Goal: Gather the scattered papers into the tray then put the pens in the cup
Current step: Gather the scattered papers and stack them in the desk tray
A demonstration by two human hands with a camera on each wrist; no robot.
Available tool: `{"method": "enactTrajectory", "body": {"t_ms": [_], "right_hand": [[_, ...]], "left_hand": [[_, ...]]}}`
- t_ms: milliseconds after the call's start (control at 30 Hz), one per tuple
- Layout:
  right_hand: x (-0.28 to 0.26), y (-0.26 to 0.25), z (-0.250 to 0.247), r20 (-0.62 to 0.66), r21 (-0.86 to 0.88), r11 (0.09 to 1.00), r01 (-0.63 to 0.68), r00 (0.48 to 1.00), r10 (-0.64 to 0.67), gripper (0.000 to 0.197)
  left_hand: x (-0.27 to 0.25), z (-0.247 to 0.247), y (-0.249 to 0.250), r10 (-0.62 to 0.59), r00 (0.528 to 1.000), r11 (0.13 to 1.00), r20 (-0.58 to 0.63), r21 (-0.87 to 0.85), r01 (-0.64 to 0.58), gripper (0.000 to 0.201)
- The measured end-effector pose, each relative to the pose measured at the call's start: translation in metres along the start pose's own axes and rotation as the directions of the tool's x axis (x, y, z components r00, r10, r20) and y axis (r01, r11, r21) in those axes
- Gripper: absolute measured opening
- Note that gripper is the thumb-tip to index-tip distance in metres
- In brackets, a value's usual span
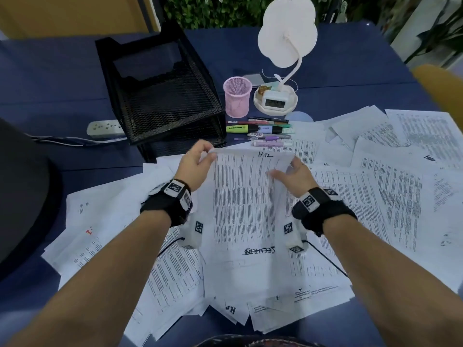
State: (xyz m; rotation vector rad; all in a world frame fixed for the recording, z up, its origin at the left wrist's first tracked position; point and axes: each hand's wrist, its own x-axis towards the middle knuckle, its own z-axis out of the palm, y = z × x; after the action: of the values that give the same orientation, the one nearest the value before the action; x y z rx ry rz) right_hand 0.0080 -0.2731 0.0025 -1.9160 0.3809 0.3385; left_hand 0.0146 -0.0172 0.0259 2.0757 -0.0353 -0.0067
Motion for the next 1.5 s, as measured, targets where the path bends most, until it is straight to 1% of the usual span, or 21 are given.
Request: {"method": "enactTrajectory", "body": {"t_ms": [33, 67, 133, 233, 300, 400, 467, 500, 600, 733, 833, 867, 933, 1000, 1100, 1167, 1233, 1333, 1400, 1433, 1500], "right_hand": [[0.002, -0.004, 0.000, -0.002, -0.016, 1.000, 0.023, 1.000, -0.023, 0.040], [0.004, -0.007, 0.002, -0.035, -0.024, 0.998, 0.056, 0.998, -0.057, 0.024], [0.005, -0.012, 0.004, -0.102, -0.017, 0.995, 0.103, 0.989, -0.104, 0.024], [0.003, -0.018, 0.008, -0.107, -0.059, 0.991, 0.124, 0.986, -0.130, 0.019], [0.001, -0.013, 0.008, -0.090, -0.319, 0.945, 0.064, 0.991, -0.097, 0.047], [-0.008, 0.002, 0.008, -0.067, -0.681, 0.729, -0.069, 0.997, 0.032, 0.091], [-0.017, 0.012, 0.012, -0.048, -0.772, 0.627, -0.107, 0.993, 0.110, 0.105], [-0.021, 0.018, 0.016, -0.039, -0.809, 0.580, -0.097, 0.993, 0.112, 0.104], [-0.029, 0.027, 0.026, -0.018, -0.869, 0.493, -0.051, 0.997, 0.071, 0.088], [-0.032, 0.021, 0.029, 0.004, -0.866, 0.498, -0.052, 0.994, 0.112, 0.062], [-0.033, 0.022, 0.030, 0.013, -0.912, 0.406, -0.055, 0.987, 0.163, 0.044], [-0.032, 0.023, 0.029, 0.013, -0.924, 0.379, -0.051, 0.986, 0.163, 0.041], [-0.032, 0.022, 0.025, 0.016, -0.906, 0.420, -0.054, 0.987, 0.160, 0.038], [-0.034, 0.019, 0.022, 0.036, -0.873, 0.485, -0.048, 0.986, 0.161, 0.040], [-0.035, 0.020, 0.027, 0.048, -0.884, 0.467, -0.017, 0.991, 0.126, 0.043], [-0.035, 0.022, 0.032, 0.042, -0.895, 0.445, -0.012, 0.993, 0.112, 0.041], [-0.035, 0.021, 0.034, 0.069, -0.909, 0.417, 0.013, 0.990, 0.119, 0.037], [-0.029, 0.011, 0.034, 0.087, -0.919, 0.392, 0.034, 0.989, 0.119, 0.030], [-0.021, 0.004, 0.028, 0.066, -0.913, 0.407, -0.013, 0.982, 0.178, 0.028], [-0.018, 0.003, 0.024, 0.056, -0.895, 0.445, -0.039, 0.978, 0.200, 0.028], [-0.011, 0.002, 0.014, 0.050, -0.821, 0.565, -0.085, 0.974, 0.219, 0.027]], "left_hand": [[0.002, -0.002, -0.001, -0.025, 0.998, 0.998, -0.060, -0.055, 0.022, 0.008], [0.002, -0.004, -0.002, -0.085, 0.991, 0.988, -0.104, -0.137, 0.071, 0.016], [0.001, -0.006, -0.010, -0.262, 0.962, 0.933, -0.075, -0.275, 0.233, 0.036], [-0.009, -0.002, -0.022, -0.377, 0.925, 0.916, 0.053, -0.126, 0.381, 0.038], [-0.015, 0.002, -0.028, -0.403, 0.915, 0.915, -0.008, 0.021, 0.403, 0.035], [-0.022, 0.004, -0.037, -0.455, 0.885, 0.870, -0.101, 0.164, 0.466, 0.034], [-0.027, 0.006, -0.043, -0.488, 0.869, 0.848, -0.084, 0.191, 0.495, 0.034], [-0.029, 0.007, -0.047, -0.503, 0.862, 0.840, -0.063, 0.199, 0.504, 0.035], [-0.036, 0.011, -0.057, -0.526, 0.850, 0.834, 0.015, 0.204, 0.513, 0.042], [-0.031, 0.008, -0.071, -0.599, 0.798, 0.801, 0.073, 0.049, 0.597, 0.047], [-0.019, 0.010, -0.107, -0.644, 0.758, 0.754, 0.106, -0.083, 0.652, 0.074], [-0.016, 0.011, -0.116, -0.647, 0.754, 0.746, 0.114, -0.108, 0.657, 0.072], [-0.014, 0.013, -0.112, -0.640, 0.759, 0.749, 0.120, -0.121, 0.651, 0.054], [-0.015, 0.013, -0.103, -0.643, 0.755, 0.744, 0.129, -0.132, 0.655, 0.054], [-0.006, 0.017, -0.132, -0.636, 0.755, 0.746, 0.158, -0.125, 0.654, 0.084], [0.000, 0.021, -0.155, -0.658, 0.733, 0.730, 0.171, -0.096, 0.677, 0.104], [0.002, 0.022, -0.160, -0.666, 0.726, 0.725, 0.170, -0.079, 0.684, 0.112], [-0.001, 0.020, -0.147, -0.658, 0.729, 0.733, 0.187, -0.063, 0.678, 0.101], [-0.006, 0.015, -0.122, -0.650, 0.738, 0.741, 0.180, -0.063, 0.668, 0.075], [-0.007, 0.013, -0.115, -0.650, 0.741, 0.744, 0.168, -0.057, 0.666, 0.060], [-0.008, 0.011, -0.111, -0.668, 0.732, 0.731, 0.133, -0.072, 0.679, 0.047]]}}
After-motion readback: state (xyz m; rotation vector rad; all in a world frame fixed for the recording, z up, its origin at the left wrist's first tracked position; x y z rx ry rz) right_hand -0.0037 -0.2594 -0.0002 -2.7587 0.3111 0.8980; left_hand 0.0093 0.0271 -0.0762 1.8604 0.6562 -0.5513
